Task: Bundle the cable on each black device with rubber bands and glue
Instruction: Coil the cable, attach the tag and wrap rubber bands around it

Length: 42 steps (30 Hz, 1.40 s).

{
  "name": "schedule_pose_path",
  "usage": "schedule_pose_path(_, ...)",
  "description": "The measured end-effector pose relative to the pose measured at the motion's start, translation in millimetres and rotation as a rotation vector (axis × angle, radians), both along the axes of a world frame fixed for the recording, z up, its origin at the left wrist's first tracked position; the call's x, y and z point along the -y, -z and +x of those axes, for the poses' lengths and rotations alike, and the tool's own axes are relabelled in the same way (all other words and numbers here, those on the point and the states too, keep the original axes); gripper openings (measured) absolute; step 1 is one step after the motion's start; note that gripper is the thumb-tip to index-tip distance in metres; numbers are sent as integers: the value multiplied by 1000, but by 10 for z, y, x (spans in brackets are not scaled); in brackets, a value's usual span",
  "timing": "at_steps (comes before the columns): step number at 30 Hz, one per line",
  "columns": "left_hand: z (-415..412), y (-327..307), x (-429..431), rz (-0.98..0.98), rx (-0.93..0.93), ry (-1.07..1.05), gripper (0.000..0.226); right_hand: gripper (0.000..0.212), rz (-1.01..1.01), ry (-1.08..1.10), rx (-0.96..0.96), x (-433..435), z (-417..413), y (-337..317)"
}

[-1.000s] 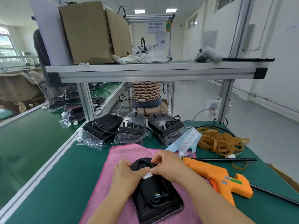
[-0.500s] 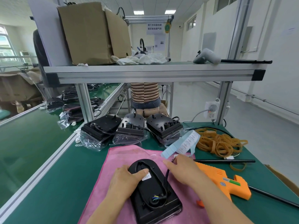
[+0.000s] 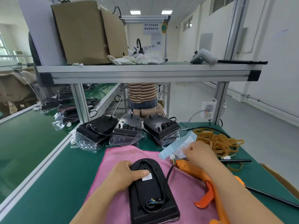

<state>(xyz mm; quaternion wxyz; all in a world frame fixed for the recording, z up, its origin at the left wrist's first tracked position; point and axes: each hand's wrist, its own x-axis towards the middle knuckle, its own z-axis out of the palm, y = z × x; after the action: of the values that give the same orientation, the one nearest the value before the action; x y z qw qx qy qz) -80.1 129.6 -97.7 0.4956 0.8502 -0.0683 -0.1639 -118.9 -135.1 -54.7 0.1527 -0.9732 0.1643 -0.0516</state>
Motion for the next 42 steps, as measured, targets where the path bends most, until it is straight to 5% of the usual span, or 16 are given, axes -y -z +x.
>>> schedule_pose_path(3, 21, 4, 28, -7, -22, 9, 45, 30, 56, 231, 173, 330, 51, 8)
schedule_pose_path(5, 13, 26, 36, -24, -17, 2, 44, 14, -19, 315, 211, 503, 89, 64)
schedule_pose_path(7, -8, 41, 38, -37, 3, -7, 36, 27, -51, 361, 160, 620, 101, 152)
schedule_pose_path(9, -32, 47, 41, -58, 3, -10, 32, 37, -90, 340, 50, 698, 81, 232)
schedule_pose_path(12, -61, 28, 44, -87, -15, -11, 31, 19, -49, 323, -11, 741, 39, 227)
schedule_pose_path(19, -51, 38, 54, -83, -27, -37, 37, 16, 98, 130, -204, 661, -40, -188)
schedule_pose_path(21, -34, 48, 48, -80, -36, -32, 39, 6, 165, 153, -154, 663, -78, -249)
schedule_pose_path(26, 4, 23, 25, -58, -34, -5, 35, 23, 286, 257, 219, 692, -101, -393)
schedule_pose_path(29, -25, -113, 37, 17, 205, -116, 28, 22, 518, 180, 452, 541, -193, -507)
schedule_pose_path(32, -172, -401, 187, -67, 449, -250, 19, 23, 824, -41, 464, 150, -267, -632)
schedule_pose_path(37, -386, -685, 488, -422, 155, 36, 23, 29, 1003, -363, 336, -566, -266, -626)
schedule_pose_path(42, -377, -620, 336, -433, -50, 100, 12, 48, 601, -371, 343, -759, -243, -500)
